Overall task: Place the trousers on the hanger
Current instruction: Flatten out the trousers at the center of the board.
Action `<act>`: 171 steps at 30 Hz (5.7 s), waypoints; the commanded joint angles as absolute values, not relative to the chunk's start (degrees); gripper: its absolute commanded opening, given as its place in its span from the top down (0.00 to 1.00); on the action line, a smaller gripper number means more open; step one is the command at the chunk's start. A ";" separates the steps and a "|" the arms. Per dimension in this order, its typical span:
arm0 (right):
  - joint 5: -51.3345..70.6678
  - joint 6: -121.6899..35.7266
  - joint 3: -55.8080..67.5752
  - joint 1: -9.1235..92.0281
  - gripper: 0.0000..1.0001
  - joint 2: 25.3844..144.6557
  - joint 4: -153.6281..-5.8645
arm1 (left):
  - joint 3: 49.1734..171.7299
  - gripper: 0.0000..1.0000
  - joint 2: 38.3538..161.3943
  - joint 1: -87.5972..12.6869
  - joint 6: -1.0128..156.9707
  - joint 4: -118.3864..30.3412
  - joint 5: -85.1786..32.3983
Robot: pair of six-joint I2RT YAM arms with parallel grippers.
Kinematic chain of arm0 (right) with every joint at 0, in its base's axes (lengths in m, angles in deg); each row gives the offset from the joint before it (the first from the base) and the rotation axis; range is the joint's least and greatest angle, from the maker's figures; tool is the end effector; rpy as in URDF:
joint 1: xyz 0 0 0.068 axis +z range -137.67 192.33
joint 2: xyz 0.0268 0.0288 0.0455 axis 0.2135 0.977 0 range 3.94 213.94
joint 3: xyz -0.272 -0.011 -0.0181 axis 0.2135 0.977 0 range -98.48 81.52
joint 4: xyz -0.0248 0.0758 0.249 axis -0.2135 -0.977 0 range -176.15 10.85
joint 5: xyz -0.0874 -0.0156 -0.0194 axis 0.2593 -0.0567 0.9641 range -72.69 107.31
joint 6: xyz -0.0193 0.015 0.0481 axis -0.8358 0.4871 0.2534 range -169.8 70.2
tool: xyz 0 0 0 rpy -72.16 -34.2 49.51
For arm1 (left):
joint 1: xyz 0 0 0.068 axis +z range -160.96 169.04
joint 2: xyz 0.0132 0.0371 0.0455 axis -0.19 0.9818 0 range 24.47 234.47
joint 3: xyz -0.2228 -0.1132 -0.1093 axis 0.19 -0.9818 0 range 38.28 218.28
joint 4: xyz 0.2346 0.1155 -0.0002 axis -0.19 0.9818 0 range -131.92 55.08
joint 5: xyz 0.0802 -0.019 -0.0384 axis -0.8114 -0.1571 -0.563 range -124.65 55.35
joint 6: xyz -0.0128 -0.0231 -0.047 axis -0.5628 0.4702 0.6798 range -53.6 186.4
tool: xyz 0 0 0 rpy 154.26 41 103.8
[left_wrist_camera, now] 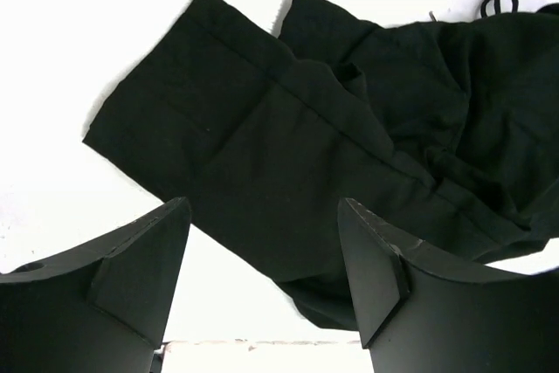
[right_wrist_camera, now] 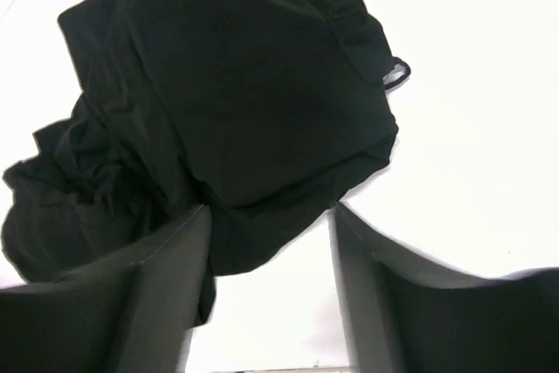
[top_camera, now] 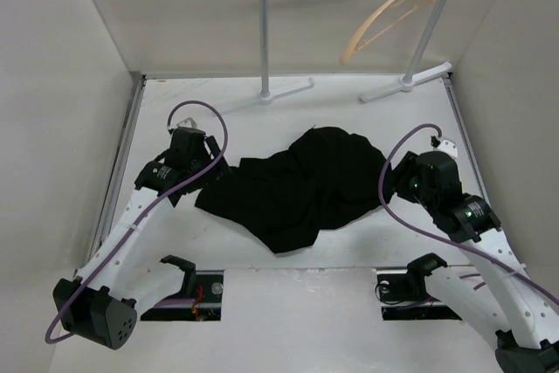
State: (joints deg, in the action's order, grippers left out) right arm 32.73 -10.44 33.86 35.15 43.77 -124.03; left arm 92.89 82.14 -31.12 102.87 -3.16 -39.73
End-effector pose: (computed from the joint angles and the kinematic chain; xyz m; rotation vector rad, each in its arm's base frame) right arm 0.1312 0.0448 0.3102 0.4637 2.1586 0.3110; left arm 0.1967 -0.0688 0.3104 -0.3762 2.3008 -0.4035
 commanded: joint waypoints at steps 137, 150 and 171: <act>30.60 -1.99 46.52 7.63 0.51 53.06 -112.13 | 98.15 0.98 89.33 -1.33 120.63 -12.30 -47.13; 26.80 -1.90 52.25 6.74 0.50 71.25 -97.26 | 93.83 0.98 90.47 -2.12 117.90 -14.14 -48.10; 35.24 0.47 40.39 10.79 0.96 29.27 -109.99 | 104.10 0.99 82.04 3.68 119.04 -6.59 -47.13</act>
